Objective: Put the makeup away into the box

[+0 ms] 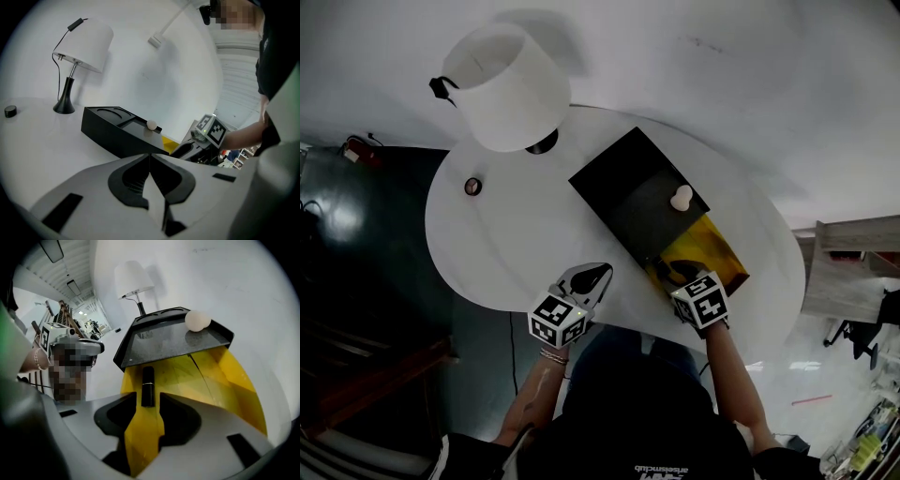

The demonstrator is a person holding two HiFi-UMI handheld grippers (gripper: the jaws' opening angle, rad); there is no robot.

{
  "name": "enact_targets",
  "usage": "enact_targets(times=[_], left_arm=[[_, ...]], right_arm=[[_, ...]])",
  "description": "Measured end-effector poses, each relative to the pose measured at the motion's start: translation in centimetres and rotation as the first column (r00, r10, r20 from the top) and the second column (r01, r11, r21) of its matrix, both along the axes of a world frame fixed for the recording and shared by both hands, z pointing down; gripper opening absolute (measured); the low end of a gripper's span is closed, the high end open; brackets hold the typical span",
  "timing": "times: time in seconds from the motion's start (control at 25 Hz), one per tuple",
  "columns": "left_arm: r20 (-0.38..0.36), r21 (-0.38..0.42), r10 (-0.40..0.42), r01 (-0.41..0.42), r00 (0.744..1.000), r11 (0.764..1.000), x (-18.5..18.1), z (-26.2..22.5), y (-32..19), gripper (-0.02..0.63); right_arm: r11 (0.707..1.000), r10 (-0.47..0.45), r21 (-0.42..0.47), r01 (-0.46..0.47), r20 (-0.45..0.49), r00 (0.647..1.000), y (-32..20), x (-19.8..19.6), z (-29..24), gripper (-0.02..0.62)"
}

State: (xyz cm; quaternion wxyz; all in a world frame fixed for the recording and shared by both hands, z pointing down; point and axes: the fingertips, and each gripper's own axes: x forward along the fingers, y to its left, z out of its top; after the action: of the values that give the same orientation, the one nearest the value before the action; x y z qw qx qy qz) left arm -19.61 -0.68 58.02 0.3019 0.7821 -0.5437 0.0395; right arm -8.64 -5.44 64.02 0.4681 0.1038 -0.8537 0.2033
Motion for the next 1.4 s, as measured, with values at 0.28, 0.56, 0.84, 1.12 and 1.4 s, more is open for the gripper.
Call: enact_targets(times=[0.28, 0.56, 0.84, 1.12, 1.4], left_arm=[[0.015, 0.037, 0.025, -0.025, 1.0, 0.999, 0.7, -1.3, 0.3, 0.02], [0.086, 0.047, 0.02, -0.024, 0.996, 0.999, 1.6, -2.3, 0.8, 0.02], [0.153, 0.125, -0.027, 0.007, 0.988, 0.992, 3.5, -5.4, -0.1, 0.02], [0.192, 0.161, 0.004, -0.036, 0.981, 0.986, 6.4, -8.8, -1.6, 0.02], [0.256, 0.227, 0.007, -0.067, 0.967, 0.972, 8.6, -12.5, -3.4, 0.02]], right_arm=[[0.993, 0.063, 0.094, -0.065, 0.026, 0.998, -1.3, 1.2, -2.0, 0.172], [0.978, 0.134, 0.143, -0.154, 0.143, 0.981, -1.2, 2.8, -6.1, 0.169], [0.966, 0.15, 0.169, -0.193, 0.239, 0.959, -1.3, 5.6, -9.0, 0.074], [0.954, 0.121, 0.215, -0.21, 0.366, 0.923, -2.0, 7.5, -14.5, 0.037], [0.947, 0.079, 0.253, -0.199, 0.418, 0.905, -3.0, 9.7, -17.5, 0.032]])
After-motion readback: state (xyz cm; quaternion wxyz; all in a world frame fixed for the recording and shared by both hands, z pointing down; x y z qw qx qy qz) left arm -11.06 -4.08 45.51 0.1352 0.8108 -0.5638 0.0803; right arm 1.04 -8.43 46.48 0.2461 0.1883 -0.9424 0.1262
